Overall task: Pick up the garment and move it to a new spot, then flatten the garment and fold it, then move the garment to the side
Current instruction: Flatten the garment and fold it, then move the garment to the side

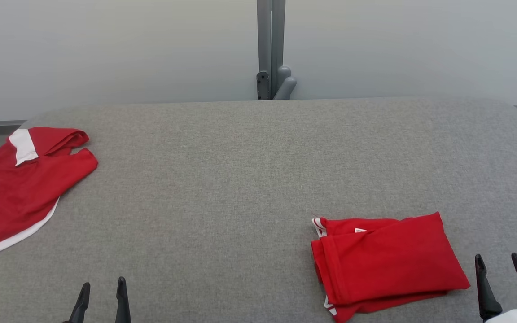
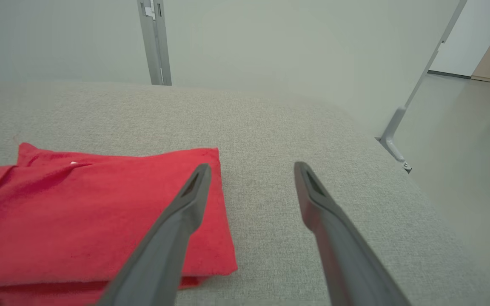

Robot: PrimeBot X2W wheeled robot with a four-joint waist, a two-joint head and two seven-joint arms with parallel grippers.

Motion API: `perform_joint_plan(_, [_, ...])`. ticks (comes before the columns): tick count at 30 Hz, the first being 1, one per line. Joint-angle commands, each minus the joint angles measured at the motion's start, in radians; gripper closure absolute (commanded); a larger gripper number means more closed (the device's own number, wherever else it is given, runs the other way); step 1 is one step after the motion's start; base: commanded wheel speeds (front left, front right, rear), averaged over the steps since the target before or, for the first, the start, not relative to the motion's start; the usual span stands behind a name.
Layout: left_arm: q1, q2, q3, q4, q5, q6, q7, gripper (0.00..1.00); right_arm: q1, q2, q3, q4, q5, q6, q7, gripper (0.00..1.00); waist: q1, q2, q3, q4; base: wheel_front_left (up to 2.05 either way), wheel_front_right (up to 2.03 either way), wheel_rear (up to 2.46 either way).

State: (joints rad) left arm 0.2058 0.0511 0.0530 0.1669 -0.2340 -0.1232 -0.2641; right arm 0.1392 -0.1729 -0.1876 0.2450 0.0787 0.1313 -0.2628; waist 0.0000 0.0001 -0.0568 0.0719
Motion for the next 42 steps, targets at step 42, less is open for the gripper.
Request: perform_joint_plan(42, [-0.124,0.013,-0.079,0.005,0.025,-0.008,0.000,0.00,-0.397,-0.342,0.404,0.181,0.460,-0.001,0.667,0.00,0.0000,-0.0001,0.189,0.075,0.00,0.00,0.00])
